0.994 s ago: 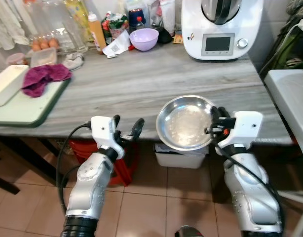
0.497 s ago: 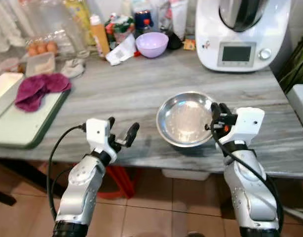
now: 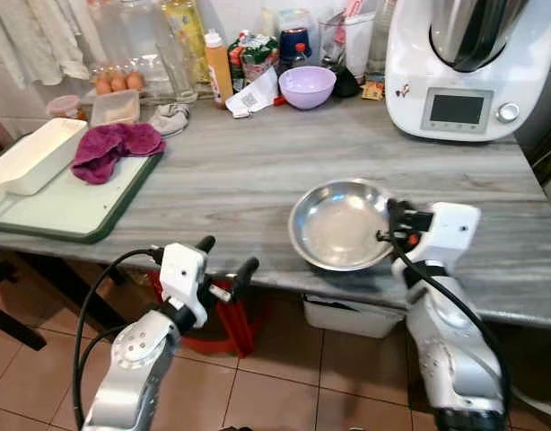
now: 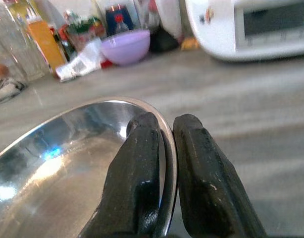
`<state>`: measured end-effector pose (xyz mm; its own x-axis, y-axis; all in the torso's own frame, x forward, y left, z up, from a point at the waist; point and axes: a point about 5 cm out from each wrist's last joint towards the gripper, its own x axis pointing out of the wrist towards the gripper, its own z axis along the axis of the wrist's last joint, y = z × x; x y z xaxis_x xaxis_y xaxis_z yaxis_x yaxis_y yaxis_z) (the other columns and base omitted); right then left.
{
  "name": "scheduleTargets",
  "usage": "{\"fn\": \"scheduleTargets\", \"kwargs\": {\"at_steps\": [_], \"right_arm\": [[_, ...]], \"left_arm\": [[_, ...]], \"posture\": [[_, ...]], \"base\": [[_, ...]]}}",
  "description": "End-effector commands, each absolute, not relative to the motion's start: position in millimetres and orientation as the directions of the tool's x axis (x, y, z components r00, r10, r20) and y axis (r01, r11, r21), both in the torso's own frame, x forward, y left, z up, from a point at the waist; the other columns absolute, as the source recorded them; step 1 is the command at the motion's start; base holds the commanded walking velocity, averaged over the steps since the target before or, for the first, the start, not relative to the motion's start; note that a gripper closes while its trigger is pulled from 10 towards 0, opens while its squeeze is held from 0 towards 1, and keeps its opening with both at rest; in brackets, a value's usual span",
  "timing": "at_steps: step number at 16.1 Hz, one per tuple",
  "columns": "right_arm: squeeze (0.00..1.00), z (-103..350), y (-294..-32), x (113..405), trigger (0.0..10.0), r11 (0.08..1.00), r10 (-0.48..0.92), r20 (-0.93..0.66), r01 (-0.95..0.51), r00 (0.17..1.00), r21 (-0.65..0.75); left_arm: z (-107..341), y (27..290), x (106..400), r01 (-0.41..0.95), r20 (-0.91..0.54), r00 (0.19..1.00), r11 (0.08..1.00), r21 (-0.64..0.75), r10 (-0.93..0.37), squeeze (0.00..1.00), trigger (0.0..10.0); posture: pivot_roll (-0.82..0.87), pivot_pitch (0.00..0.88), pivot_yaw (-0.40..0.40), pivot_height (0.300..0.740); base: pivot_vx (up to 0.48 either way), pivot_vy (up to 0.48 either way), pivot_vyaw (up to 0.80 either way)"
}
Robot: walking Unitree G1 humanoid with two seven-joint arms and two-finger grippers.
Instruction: Setting the table
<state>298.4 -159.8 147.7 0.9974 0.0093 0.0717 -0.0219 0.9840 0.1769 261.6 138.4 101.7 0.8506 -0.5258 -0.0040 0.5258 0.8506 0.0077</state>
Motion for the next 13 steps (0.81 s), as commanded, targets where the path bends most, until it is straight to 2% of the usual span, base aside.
{"fn": "scheduleTargets", "kwargs": {"at_steps": [1,6,13], "right_arm": [[0.00,148,-161,302,10.0,0.980,0.001,0.068,-0.015,0.998,0.197],[0.00,142,-165,325,10.0,0.966,-0.041,0.025,0.033,0.999,0.257],[0.00,142,-140,359,10.0,0.939,-0.007,-0.044,0.022,0.999,0.344]], "left_arm": [[105,139,260,0.547,-0.002,0.837,0.836,0.044,-0.547,0.00,10.0],[102,139,256,0.594,-0.015,0.804,0.803,0.051,-0.594,0.00,10.0],[88,138,257,0.630,-0.032,0.776,0.775,0.046,-0.629,0.00,10.0]], "posture": [[-0.15,0.118,0.077,0.740],[-0.14,0.118,0.088,0.740],[-0.14,0.118,0.089,0.740]], "base": [[0.000,0.000,0.00],[0.000,0.000,0.00],[0.000,0.000,0.00]]}}
